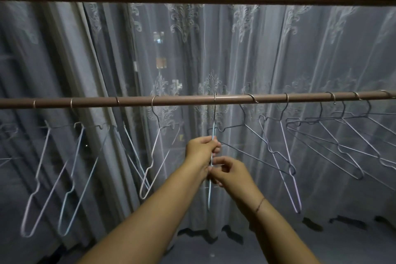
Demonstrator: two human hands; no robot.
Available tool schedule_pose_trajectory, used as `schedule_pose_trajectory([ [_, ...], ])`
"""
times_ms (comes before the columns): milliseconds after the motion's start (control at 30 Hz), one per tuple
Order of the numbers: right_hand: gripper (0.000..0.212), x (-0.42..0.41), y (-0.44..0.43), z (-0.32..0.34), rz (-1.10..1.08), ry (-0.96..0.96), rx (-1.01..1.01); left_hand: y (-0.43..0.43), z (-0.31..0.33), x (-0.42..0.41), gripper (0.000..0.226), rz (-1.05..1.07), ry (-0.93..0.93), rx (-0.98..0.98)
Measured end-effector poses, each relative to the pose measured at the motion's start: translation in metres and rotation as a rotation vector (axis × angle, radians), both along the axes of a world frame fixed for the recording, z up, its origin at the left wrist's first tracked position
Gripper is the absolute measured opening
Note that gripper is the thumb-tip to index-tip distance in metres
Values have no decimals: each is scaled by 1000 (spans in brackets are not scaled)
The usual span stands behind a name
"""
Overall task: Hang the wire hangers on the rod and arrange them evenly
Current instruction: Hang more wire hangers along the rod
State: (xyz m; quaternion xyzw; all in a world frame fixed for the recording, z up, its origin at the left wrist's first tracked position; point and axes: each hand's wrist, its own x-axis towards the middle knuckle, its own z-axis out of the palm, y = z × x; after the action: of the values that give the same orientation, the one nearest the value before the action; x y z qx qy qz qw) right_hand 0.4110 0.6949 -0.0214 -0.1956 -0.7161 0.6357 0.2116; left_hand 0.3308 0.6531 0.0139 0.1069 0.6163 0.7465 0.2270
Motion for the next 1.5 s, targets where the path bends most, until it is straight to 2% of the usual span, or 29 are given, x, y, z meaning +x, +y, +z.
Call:
schedule_pose_trajectory([
  [267, 11, -22, 14, 11, 22, 20, 40, 10, 6, -23, 8, 52, -10, 58],
  [400, 17, -19, 14, -2, 81, -54, 29, 3, -14, -29, 8, 61, -36, 19],
  [600, 20, -8, 19, -32, 29, -147, -14, -17, -68, -31, 22, 19, -10, -183],
  [733, 24, -9, 27, -47, -65, -189, 127, -31, -92, -27, 18, -27, 40, -296],
  [867, 28, -9, 33, -62, -125, -218, 157, -42, -107, -26, 22, -51, 145, -384],
  [1067, 20, 7, 38, -69, -221, -370, 536, -56, -107, -25, 26, -112, 342, -481],
  [1167, 29, 18, 40, -69, -278, -434, 668, -60, -110, -27, 25, -128, 383, -515],
  [1233, 38, 25, 44, -68, -230, -491, 720, -62, -108, -27, 25, -154, 407, -531],
  [1300, 35, 32, 48, -69, -144, -510, 696, -62, -105, -28, 24, -186, 412, -525],
  [1433, 7, 44, 48, -67, -88, -394, 562, -60, -103, -32, 22, -168, 472, -531],
  [1500, 15, 49, 46, -68, -109, -337, 506, -59, -102, -29, 17, -89, 520, -541],
])
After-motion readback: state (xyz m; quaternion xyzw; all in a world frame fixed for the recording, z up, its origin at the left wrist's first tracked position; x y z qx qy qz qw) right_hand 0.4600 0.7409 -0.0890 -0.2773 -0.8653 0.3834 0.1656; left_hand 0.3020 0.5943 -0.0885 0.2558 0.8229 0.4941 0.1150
